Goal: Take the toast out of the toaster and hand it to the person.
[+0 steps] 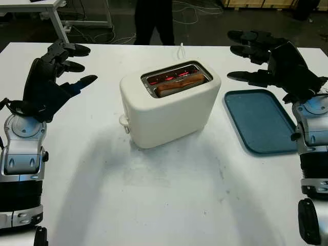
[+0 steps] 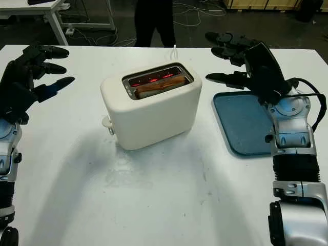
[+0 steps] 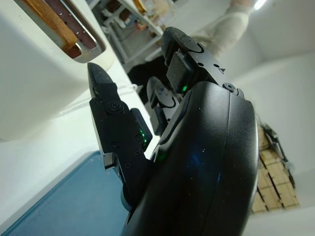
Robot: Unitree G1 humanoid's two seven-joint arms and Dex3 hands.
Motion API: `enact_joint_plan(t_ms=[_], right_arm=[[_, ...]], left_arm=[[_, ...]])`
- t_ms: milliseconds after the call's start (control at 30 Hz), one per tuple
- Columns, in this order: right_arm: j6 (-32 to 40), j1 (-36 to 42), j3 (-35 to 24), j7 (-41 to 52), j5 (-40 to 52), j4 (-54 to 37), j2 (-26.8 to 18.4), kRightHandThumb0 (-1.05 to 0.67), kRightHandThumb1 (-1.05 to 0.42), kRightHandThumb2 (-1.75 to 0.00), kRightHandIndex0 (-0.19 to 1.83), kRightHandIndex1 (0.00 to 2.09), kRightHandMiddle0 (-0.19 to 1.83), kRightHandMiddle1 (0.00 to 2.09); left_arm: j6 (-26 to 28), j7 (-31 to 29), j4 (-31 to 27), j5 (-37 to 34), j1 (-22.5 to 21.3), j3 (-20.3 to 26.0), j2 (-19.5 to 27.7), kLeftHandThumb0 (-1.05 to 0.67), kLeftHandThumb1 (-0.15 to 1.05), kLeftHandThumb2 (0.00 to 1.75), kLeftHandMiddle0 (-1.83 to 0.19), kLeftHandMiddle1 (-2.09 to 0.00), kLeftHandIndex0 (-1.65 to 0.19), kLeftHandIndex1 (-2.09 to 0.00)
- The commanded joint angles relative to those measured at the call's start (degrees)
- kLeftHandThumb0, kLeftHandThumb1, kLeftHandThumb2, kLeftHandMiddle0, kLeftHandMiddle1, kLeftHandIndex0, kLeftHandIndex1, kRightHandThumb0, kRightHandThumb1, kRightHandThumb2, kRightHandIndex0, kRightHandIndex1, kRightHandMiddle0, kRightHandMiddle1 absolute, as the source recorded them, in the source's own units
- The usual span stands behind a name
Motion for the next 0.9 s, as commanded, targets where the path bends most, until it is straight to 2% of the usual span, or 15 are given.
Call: enact_joint_plan(t_ms=[0, 133, 400, 867], right_arm=[[0.4, 0.5, 0.1, -0.2, 0.2, -1.0, -0.2, -0.12, -0.77, 0.0, 0.49, 0.16, 0.54, 0.02], [1.6, 0.6, 0.1, 0.1, 0.4, -1.5, -0.2, -0.08, -0.78, -0.01, 0.47, 0.15, 0.52, 0.01], [2.5, 1.1, 0.0, -0.1, 0.3, -2.6, -0.1, -0.05, -0.78, 0.0, 0.45, 0.16, 0.52, 0.0], [0.8, 0.9, 0.2, 0.3, -0.2, -1.1, -0.4, -0.1, -0.77, 0.0, 0.47, 0.19, 0.53, 0.01]], left_arm=[[0.6, 0.3, -1.0, 0.0, -0.1, 0.4, 0.5, -0.56, 0.92, 0.02, -0.22, -1.14, -0.24, -0.92], [-1.4, 0.2, 0.4, -0.1, -0.1, 0.6, 0.7, -0.57, 0.92, 0.03, -0.22, -1.13, -0.23, -0.91], [-0.2, -0.1, -0.4, -0.9, 0.0, 0.8, 0.4, -0.55, 0.92, 0.02, -0.21, -1.12, -0.23, -0.9], [-0.2, 0.2, -0.3, -0.3, 0.5, 0.9, 0.4, -0.54, 0.91, 0.01, -0.22, -1.11, -0.25, -0.89]])
